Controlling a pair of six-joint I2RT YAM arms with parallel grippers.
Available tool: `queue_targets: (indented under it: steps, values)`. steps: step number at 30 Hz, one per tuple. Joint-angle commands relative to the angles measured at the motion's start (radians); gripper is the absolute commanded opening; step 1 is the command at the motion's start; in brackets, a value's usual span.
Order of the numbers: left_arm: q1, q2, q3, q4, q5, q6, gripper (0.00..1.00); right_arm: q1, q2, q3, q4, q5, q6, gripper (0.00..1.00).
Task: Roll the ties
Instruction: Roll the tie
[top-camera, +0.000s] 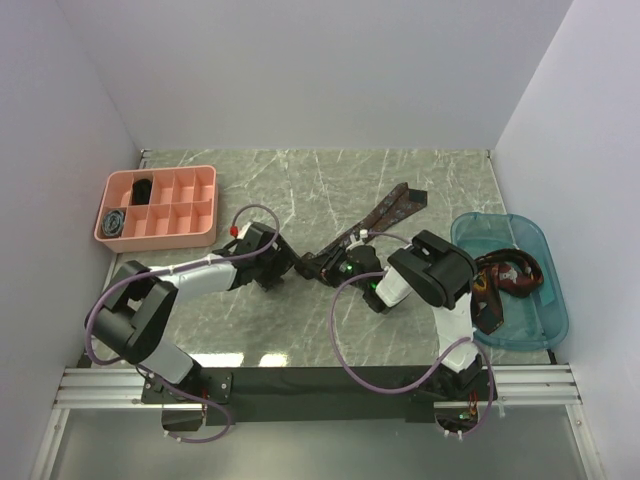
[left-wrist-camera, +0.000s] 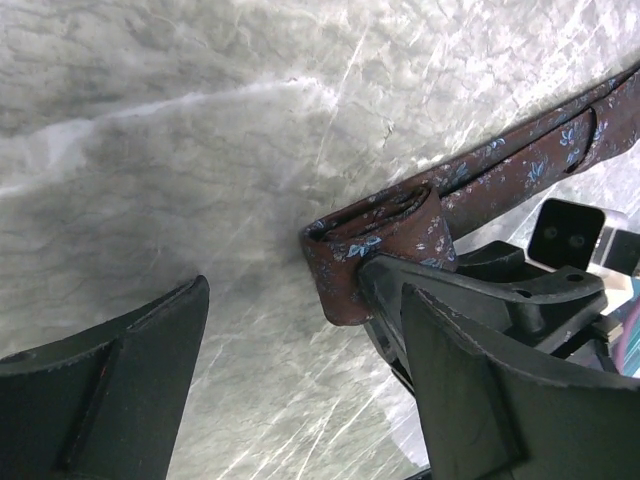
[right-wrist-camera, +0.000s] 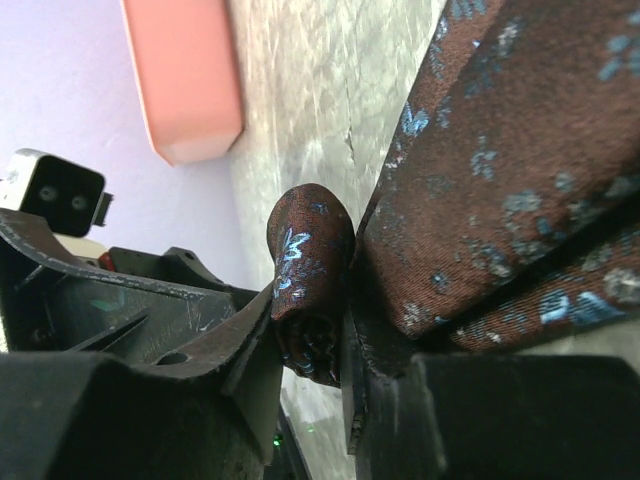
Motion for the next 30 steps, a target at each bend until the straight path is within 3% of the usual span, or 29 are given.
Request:
queue_targets:
  steps: [1,8,12,15,20,30]
  values:
    - [-0.014,-0.041,-0.022,0.019,-0.027,0.000,0.83,0.001,0.025,-0.071,-0.415,0.035,-0.126,0.33]
    - [-0.017,-0.061,-0.048,0.034,-0.018,-0.006,0.83,0.003,-0.017,-0.068,-0.418,0.041,-0.173,0.37]
    - [-0.024,-0.048,-0.033,0.028,-0.017,-0.005,0.82,0.001,0.000,-0.075,-0.384,0.024,-0.181,0.12]
    - [-0.026,-0.079,-0.001,-0.029,-0.049,0.033,0.87,0.001,-0.008,-0.055,-0.427,0.043,-0.254,0.01]
    - [-0.011,-0.130,0.097,-0.249,-0.153,0.173,0.91,0.018,-0.063,-0.015,-0.559,0.124,-0.409,0.00]
    - [0.051,-0.157,0.225,-0.418,-0.098,0.260,0.83,0.156,-0.118,0.119,-0.712,0.368,-0.724,0.00]
